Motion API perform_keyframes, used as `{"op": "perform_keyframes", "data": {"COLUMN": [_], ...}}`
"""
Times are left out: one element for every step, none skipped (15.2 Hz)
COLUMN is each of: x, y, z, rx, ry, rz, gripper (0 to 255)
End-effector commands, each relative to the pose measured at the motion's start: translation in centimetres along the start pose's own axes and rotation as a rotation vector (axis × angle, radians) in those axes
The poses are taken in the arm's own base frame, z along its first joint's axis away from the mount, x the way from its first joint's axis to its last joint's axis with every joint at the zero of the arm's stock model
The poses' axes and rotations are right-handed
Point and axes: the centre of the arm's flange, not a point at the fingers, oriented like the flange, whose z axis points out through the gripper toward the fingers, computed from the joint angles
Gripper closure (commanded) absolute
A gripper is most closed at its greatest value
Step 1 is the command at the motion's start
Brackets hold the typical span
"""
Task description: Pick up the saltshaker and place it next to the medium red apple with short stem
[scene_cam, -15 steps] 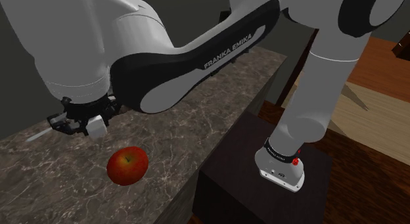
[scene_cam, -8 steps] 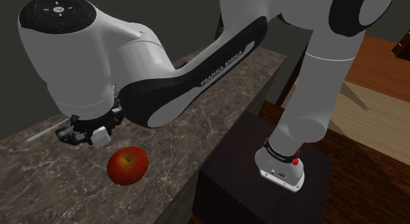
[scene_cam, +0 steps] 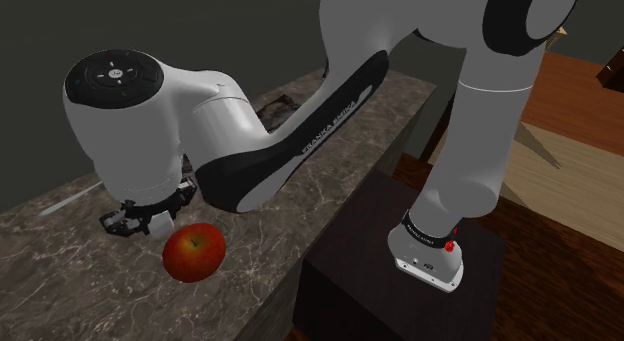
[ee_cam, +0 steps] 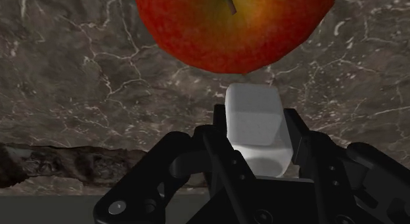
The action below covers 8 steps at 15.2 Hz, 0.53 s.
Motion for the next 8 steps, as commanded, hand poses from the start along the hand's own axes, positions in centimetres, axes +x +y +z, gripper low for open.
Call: {"op": "perform_keyframes", "data": {"x": [-0.3, -0.5, -0.6, -0.8, -1.0, -1.2, -1.4, -1.5], "y": [0.1, 0.1, 0.1, 0.1, 0.1, 0.1, 0.1, 0.2], "z": [1.0, 1.5, 2.0, 2.5, 3.0, 3.5, 4.0, 4.5], "rx": [0.0, 0.0, 0.0, 0.0, 0.0, 0.0, 0.0, 0.0], "ry": [0.0, 0.0, 0.0, 0.0, 0.0, 0.0, 0.0, 0.0], "rz": [0.0, 0.0, 0.0, 0.0, 0.0, 0.0, 0.0, 0.0], "gripper": [255, 255, 255, 255, 255, 255, 255, 255]}}
